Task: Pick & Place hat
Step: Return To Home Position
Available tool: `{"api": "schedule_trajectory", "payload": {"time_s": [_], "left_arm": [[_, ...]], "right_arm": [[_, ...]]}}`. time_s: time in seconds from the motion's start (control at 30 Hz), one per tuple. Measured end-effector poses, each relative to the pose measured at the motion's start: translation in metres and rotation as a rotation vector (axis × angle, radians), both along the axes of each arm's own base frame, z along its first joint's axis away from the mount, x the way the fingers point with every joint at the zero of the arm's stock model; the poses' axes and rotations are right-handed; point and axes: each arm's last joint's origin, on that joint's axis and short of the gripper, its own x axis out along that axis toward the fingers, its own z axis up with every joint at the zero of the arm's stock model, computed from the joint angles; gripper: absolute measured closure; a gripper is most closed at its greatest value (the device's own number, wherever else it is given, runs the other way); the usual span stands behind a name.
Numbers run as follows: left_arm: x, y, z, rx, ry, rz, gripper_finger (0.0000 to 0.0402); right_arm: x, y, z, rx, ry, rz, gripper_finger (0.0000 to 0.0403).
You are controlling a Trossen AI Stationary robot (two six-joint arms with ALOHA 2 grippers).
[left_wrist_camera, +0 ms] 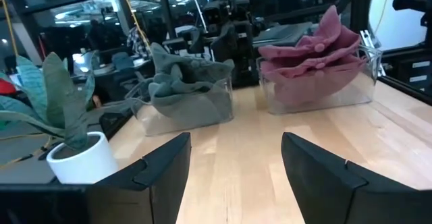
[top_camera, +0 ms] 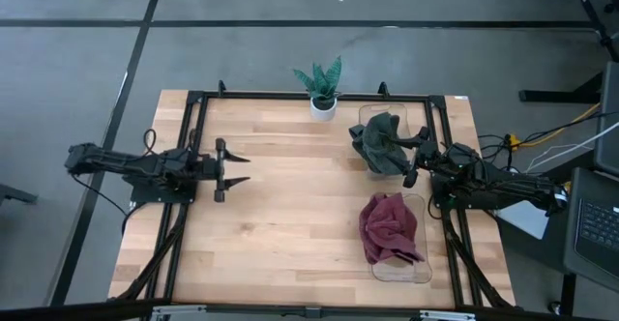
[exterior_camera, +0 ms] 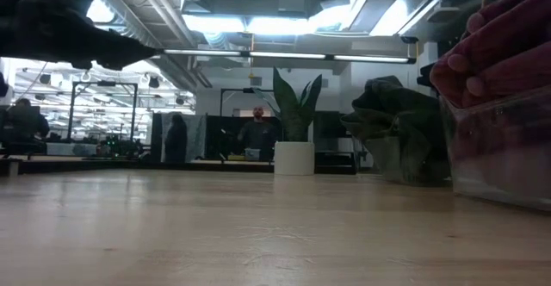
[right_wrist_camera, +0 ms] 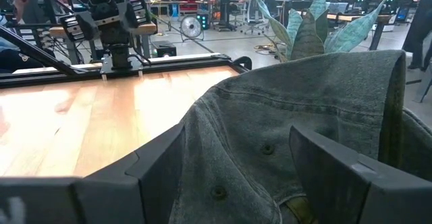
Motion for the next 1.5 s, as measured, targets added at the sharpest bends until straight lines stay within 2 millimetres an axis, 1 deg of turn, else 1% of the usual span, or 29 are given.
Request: {"api": "schedule_trajectory", "payload": {"time_s": [0.17, 0.23, 0.4, 0.57, 0.93, 1.5], "left_arm": [[-0.011, 0.0, 0.0, -0.011, -0.017, -0.023, 0.0171], [-0.015, 0.001, 0.002, -0.026, -0.05, -0.033, 0.0172], [-0.014, 0.0, 0.001, -0.029, -0.04, -0.067, 0.0173], [-0.014, -0.001, 0.0, -0.022, -0.025, -0.146, 0.0172], [-0.014, 0.001, 0.0, -0.063, -0.025, -0.121, 0.0172], [-0.014, 0.002, 0.0, -0.063, -0.032, -0.12, 0.0171]], "right_arm": [[0.0, 0.0, 0.0, 0.0, -0.001, 0.0, 0.0139], [0.0, 0.0, 0.0, 0.0, 0.0, 0.0, 0.0139], [0.0, 0.0, 0.0, 0.0, -0.001, 0.0, 0.0139], [0.0, 0.0, 0.0, 0.0, 0.0, 0.0, 0.0139], [0.0, 0.0, 0.0, 0.0, -0.001, 0.0, 0.0139], [0.0, 0.0, 0.0, 0.0, 0.0, 0.0, 0.0139]]}}
